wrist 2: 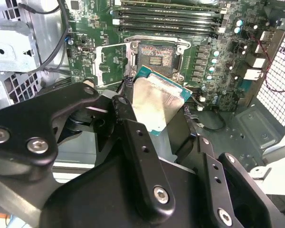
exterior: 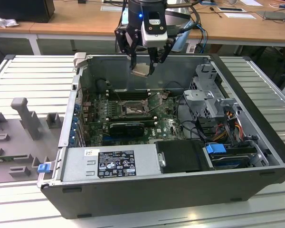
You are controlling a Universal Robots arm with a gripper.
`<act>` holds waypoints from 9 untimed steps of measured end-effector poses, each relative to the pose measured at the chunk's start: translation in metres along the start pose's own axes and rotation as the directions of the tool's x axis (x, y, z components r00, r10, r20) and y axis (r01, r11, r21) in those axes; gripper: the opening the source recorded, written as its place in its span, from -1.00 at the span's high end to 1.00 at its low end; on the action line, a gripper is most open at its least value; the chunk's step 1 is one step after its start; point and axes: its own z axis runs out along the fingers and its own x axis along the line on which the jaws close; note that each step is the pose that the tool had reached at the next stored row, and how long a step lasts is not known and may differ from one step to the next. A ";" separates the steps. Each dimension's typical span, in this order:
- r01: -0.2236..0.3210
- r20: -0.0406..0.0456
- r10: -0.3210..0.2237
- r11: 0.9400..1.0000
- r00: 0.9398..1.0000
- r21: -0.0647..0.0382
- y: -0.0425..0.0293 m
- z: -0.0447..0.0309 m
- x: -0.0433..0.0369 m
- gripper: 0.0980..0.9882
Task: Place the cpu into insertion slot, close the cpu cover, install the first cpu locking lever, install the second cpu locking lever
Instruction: 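Place the cpu into insertion slot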
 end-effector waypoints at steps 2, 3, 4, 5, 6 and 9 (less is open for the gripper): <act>-0.013 0.001 0.013 1.000 1.000 0.000 0.0000 0.0000 0.0000 0.04; -0.017 0.002 0.017 1.000 1.000 0.000 0.0000 0.0000 0.0000 0.04; -0.021 0.002 0.021 1.000 1.000 0.000 0.0000 0.0000 0.0000 0.04; -0.025 0.002 0.025 1.000 1.000 0.000 0.0000 0.0000 0.0000 0.04; -0.028 0.003 0.028 1.000 1.000 -0.001 0.0000 0.0000 0.0000 0.04; -0.053 0.005 0.053 0.999 0.999 -0.001 0.0000 0.0000 0.0000 0.04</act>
